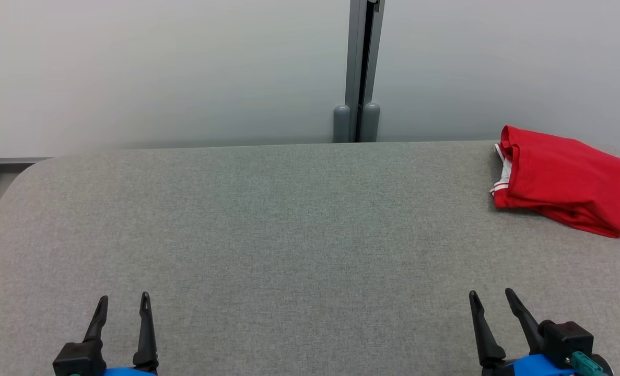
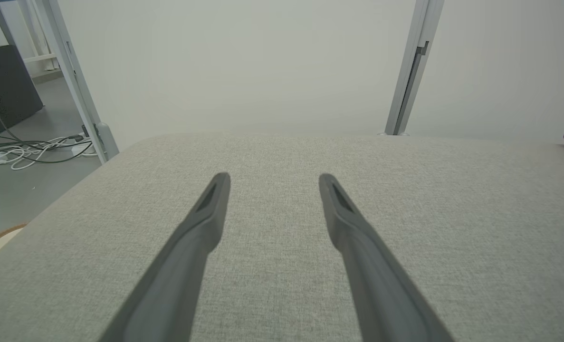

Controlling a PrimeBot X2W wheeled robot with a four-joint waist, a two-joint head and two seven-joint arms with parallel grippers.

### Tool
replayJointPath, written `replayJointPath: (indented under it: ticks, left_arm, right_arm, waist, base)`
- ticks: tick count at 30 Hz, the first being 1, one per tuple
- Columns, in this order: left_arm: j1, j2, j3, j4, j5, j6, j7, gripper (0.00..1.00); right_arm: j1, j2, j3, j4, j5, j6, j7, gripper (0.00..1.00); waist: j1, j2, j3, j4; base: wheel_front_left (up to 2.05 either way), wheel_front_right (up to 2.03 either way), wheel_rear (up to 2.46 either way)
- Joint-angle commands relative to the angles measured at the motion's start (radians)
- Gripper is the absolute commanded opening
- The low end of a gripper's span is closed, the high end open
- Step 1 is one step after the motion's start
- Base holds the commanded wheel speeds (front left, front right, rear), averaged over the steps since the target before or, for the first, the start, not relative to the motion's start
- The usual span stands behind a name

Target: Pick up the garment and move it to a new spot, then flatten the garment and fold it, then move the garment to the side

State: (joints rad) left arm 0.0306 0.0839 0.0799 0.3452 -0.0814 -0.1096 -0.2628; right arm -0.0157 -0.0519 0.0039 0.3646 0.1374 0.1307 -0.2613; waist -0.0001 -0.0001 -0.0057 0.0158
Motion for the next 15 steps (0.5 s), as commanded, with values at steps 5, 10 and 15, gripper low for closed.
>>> replayJointPath:
  ticks: [5, 10, 15]
  left_arm:
    - [0.005, -0.007, -0.003, 0.007, 0.002, -0.002, -0.002, 1.00]
    - [-0.001, -0.004, 0.006, 0.017, -0.003, -0.004, -0.002, 1.00]
    - [-0.003, -0.006, 0.009, 0.020, 0.003, -0.005, -0.002, 1.00]
  right_arm:
    - [0.022, 0.001, 0.004, 0.010, 0.014, 0.000, -0.005, 1.00]
    - [0.023, 0.001, 0.005, 0.009, 0.014, 0.000, -0.005, 1.00]
    - [0.021, 0.001, 0.004, 0.004, 0.009, 0.000, -0.005, 1.00]
  waist:
    - [0.0001, 0.0001, -0.014, -0.001]
    - [0.0001, 0.0001, -0.021, -0.007]
    - [0.0001, 0.0001, -0.027, -0.011]
  base:
    - [0.00, 0.00, 0.00]
    - [0.00, 0.00, 0.00]
    - [0.00, 0.00, 0.00]
